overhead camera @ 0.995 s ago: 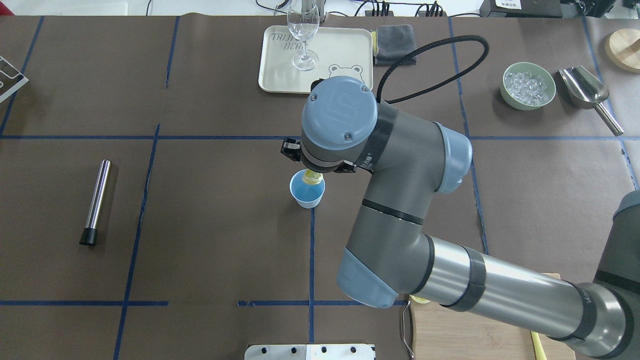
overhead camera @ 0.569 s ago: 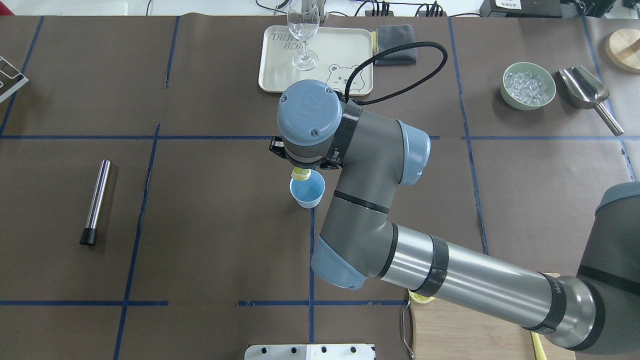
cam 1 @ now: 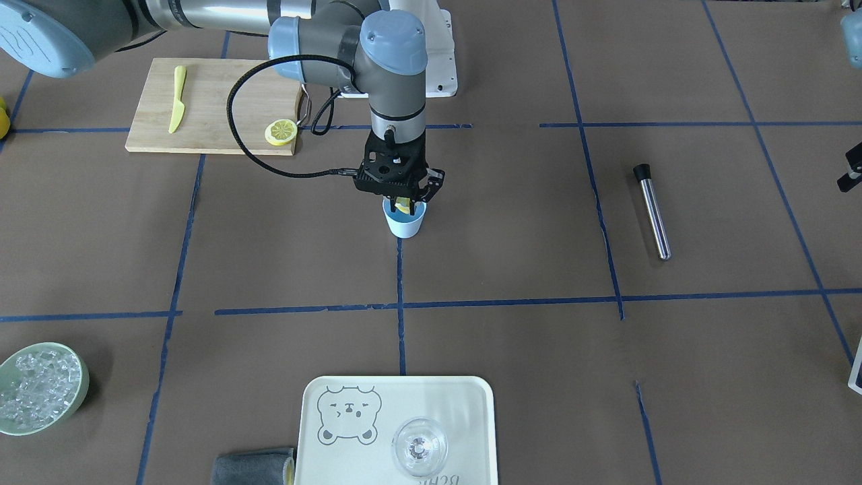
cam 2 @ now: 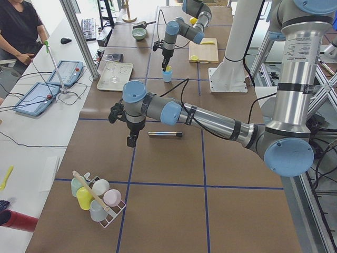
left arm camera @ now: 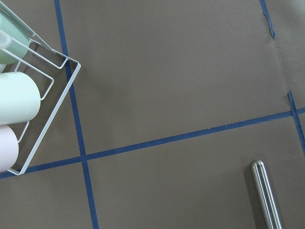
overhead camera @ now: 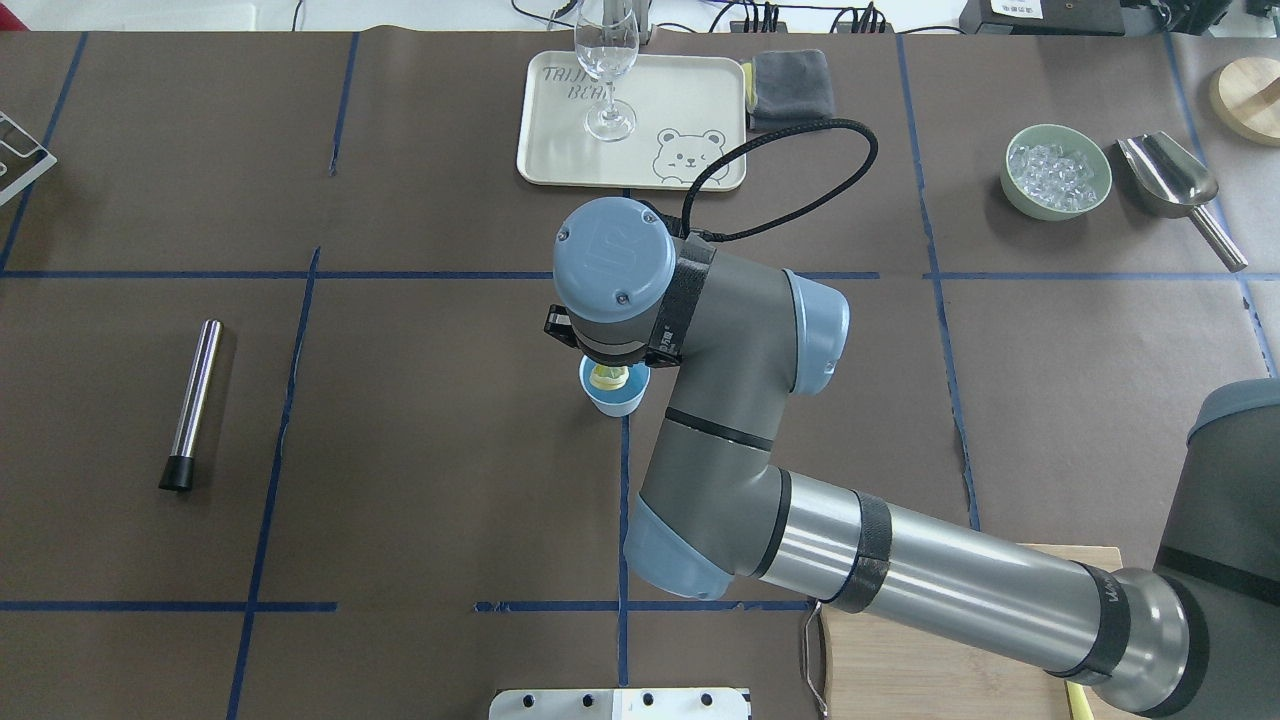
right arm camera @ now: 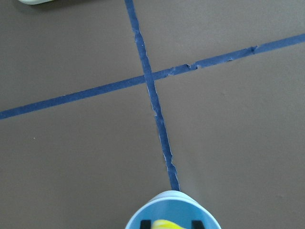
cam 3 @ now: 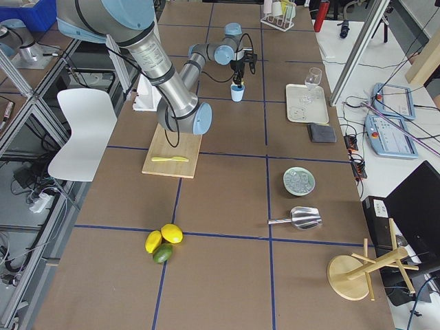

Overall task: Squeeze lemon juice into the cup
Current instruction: 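Lower the lemon slice into the blue cup and release it, then raise the right gripper back to rest while the left gripper reaches the steel muddler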

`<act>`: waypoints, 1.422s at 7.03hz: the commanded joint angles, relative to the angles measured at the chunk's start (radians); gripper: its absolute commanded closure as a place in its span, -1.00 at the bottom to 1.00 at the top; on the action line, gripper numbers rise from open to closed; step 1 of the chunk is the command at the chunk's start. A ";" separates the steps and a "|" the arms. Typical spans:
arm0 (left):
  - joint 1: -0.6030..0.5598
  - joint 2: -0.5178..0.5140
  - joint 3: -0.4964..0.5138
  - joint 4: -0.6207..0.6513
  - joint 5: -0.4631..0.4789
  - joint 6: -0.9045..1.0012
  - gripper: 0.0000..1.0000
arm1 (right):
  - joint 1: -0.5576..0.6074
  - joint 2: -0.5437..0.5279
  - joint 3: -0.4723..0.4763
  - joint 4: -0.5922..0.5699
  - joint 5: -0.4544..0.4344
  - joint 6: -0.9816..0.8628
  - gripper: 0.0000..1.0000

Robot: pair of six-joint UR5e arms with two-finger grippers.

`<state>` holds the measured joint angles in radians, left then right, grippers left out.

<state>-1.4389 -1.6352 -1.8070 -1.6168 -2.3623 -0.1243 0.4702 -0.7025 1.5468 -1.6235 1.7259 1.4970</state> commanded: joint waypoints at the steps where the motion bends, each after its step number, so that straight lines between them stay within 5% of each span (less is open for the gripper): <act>1: 0.000 0.000 0.000 0.000 0.000 0.000 -1.00 | -0.001 0.000 0.001 -0.001 0.004 -0.009 -0.84; 2: 0.000 -0.002 0.000 0.000 0.000 0.000 -1.00 | -0.001 0.000 0.001 -0.001 0.007 -0.009 -1.00; 5: 0.000 -0.002 0.000 0.000 0.000 -0.002 -1.00 | 0.010 0.001 0.009 -0.001 0.018 -0.011 -1.00; 8: 0.097 -0.046 0.006 0.002 0.014 -0.168 -1.00 | 0.164 -0.006 0.119 -0.189 0.142 -0.209 -1.00; 10: 0.204 -0.079 0.000 0.052 0.012 -0.309 -1.00 | 0.363 -0.130 0.220 -0.210 0.321 -0.431 -1.00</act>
<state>-1.2988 -1.6904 -1.8051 -1.6006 -2.3497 -0.3612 0.7196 -0.7599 1.7062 -1.8131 1.9522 1.2027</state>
